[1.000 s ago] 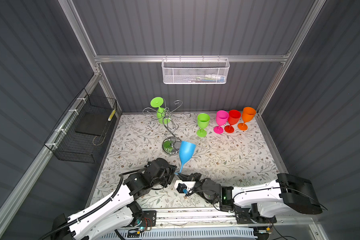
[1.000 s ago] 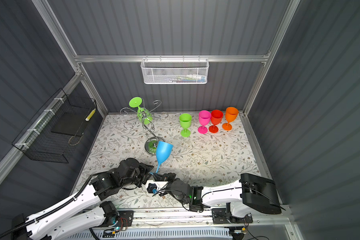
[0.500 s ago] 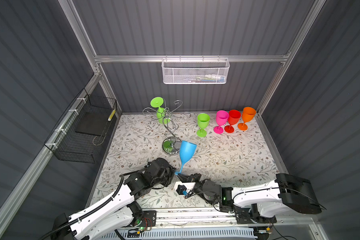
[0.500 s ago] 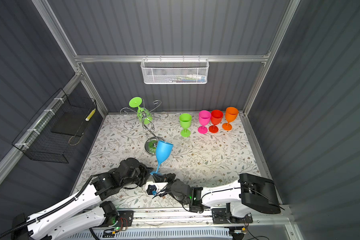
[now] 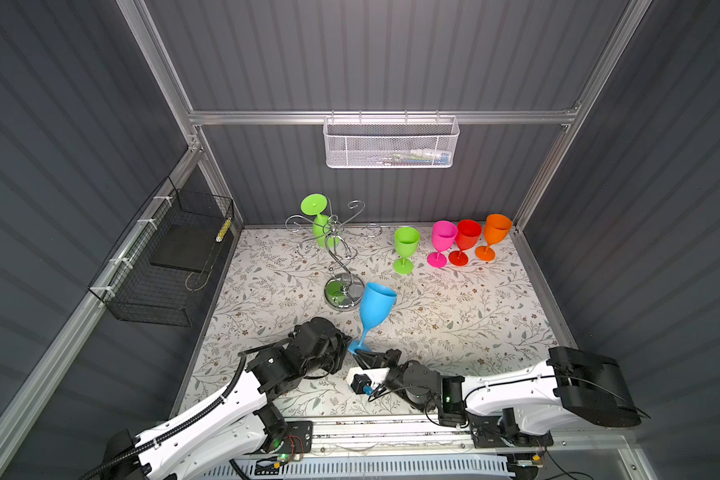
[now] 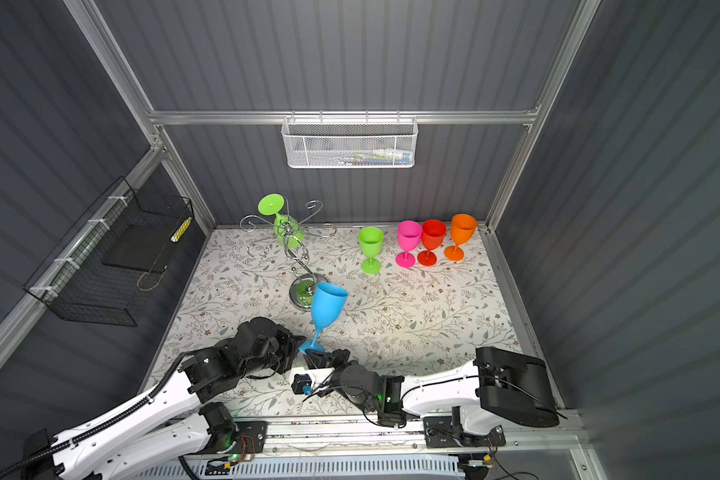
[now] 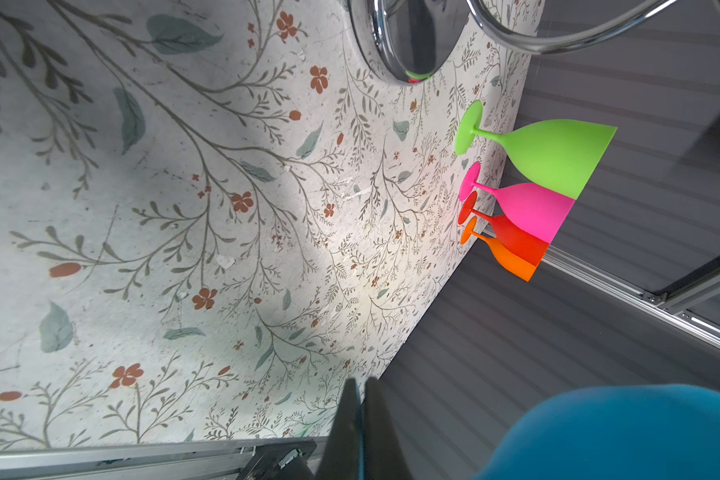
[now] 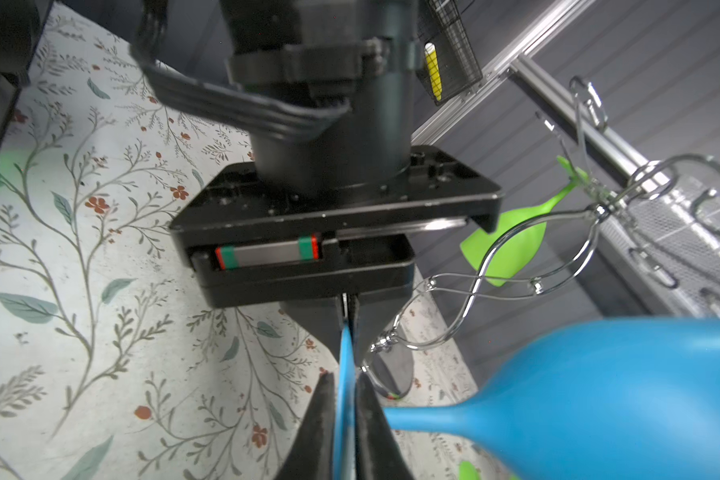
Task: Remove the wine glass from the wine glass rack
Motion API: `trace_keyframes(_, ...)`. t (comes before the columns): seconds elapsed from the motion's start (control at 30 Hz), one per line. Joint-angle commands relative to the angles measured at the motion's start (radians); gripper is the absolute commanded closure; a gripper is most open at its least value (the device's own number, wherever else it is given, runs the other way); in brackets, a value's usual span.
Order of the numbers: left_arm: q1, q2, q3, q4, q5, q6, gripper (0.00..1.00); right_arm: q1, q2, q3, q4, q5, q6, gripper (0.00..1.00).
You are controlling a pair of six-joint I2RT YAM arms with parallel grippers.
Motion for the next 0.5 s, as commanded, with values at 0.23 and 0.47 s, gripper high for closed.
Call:
trace_keyframes(0.23, -0.005, -0.085, -0.071, -0.009, -0.07, 0.085, 1.0, 0.013, -0.118, 0.002, -0.063, 0.047, 0.039, 0.54)
trace_keyframes(0.47, -0.002, -0.171, -0.25, 0.218, -0.07, 0.175, 1.0, 0.015, -0.262, 0.015, -0.262, 0.04, 0.18, 0.48)
